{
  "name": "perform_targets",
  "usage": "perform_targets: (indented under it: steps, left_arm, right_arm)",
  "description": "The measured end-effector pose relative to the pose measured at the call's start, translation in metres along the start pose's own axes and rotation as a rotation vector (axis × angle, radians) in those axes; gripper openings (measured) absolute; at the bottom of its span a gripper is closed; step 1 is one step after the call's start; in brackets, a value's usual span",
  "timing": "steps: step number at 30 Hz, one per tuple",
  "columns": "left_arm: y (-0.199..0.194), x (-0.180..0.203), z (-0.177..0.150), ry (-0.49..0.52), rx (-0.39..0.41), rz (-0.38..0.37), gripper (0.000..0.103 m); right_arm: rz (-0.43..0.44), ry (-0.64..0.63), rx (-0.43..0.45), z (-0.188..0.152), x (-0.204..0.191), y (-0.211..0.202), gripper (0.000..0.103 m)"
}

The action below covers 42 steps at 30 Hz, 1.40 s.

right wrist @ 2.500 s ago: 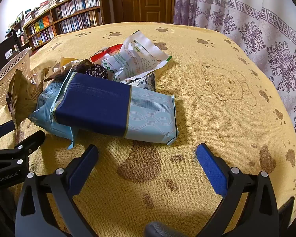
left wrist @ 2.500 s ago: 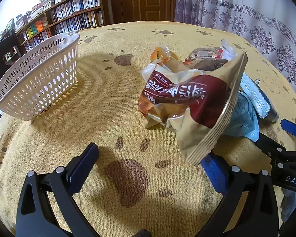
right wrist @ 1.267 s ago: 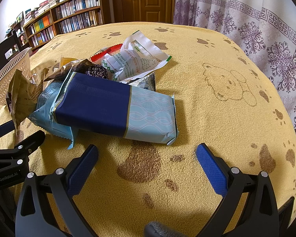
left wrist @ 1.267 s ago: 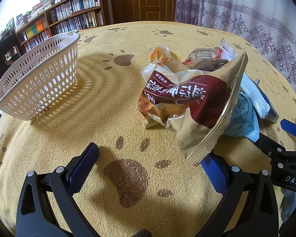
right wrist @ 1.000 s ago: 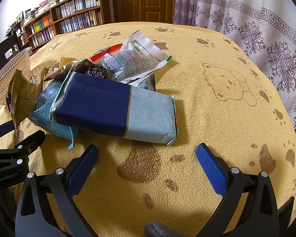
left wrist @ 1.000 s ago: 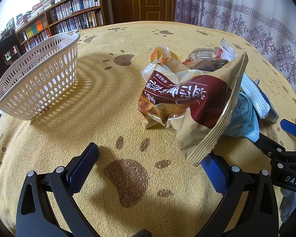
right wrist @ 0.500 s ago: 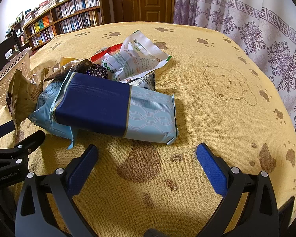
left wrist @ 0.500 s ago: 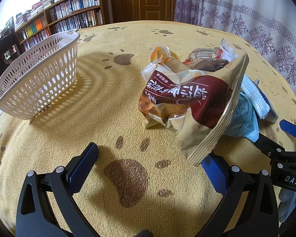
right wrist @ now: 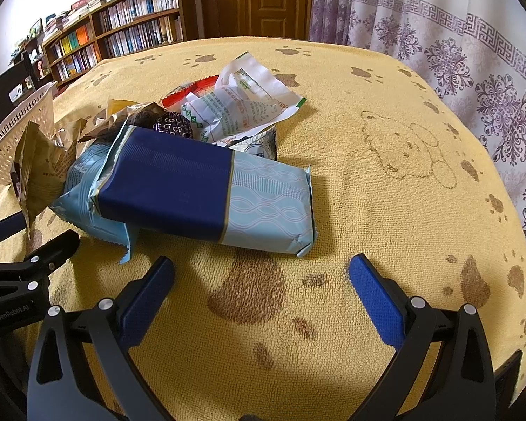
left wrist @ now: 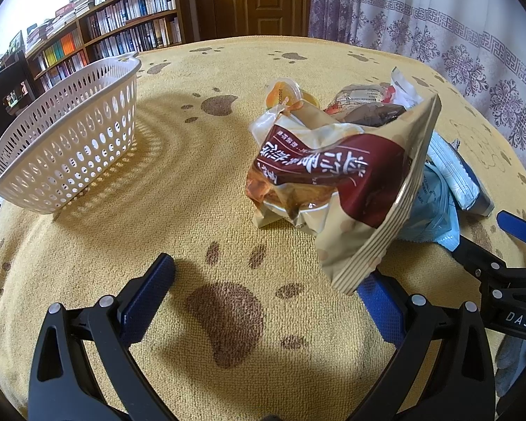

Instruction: Organize snacks

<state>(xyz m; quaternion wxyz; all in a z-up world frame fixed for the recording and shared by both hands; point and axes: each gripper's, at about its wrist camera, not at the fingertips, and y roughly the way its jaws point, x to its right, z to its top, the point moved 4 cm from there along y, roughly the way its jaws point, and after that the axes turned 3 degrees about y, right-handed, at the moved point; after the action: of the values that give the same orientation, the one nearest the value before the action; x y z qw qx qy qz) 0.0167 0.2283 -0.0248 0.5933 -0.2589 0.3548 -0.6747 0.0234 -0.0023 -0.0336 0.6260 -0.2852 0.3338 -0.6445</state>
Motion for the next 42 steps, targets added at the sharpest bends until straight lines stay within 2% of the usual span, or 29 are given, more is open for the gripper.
perform_targets:
  steps: [7,12,16,21,30,35,38,42]
  left_arm:
    - [-0.005,0.005,-0.003,0.059,0.021,0.017,0.101]
    - [-0.020,0.026,-0.006,0.251,0.094,0.099,0.101]
    - [-0.035,0.038,-0.009,0.312,0.170,0.125,0.101]
    - [-0.050,0.034,-0.008,0.267,0.189,0.077,0.101]
    - [-0.069,-0.010,0.003,0.107,0.194,-0.005,0.101]
    - [-0.065,-0.017,0.008,0.122,0.190,-0.023,0.101]
    - [-0.056,-0.015,0.012,0.117,0.159,-0.077,0.101]
    - [-0.048,-0.010,0.020,0.052,0.112,-0.195,0.101]
  right_arm:
    - [0.018,0.000,0.000,0.002,0.001,0.000,0.098]
    - [0.063,0.025,0.005,0.003,0.006,-0.003,0.098]
    - [0.098,0.034,0.003,0.004,0.007,-0.006,0.098]
    - [0.161,0.034,0.001,0.005,0.003,-0.014,0.098]
    - [0.230,0.015,0.052,0.008,-0.008,-0.034,0.098]
    - [0.268,0.046,0.058,0.011,-0.004,-0.039,0.098]
    - [0.279,0.059,0.056,0.012,-0.002,-0.039,0.098]
    - [0.280,0.062,0.054,0.013,-0.001,-0.038,0.098]
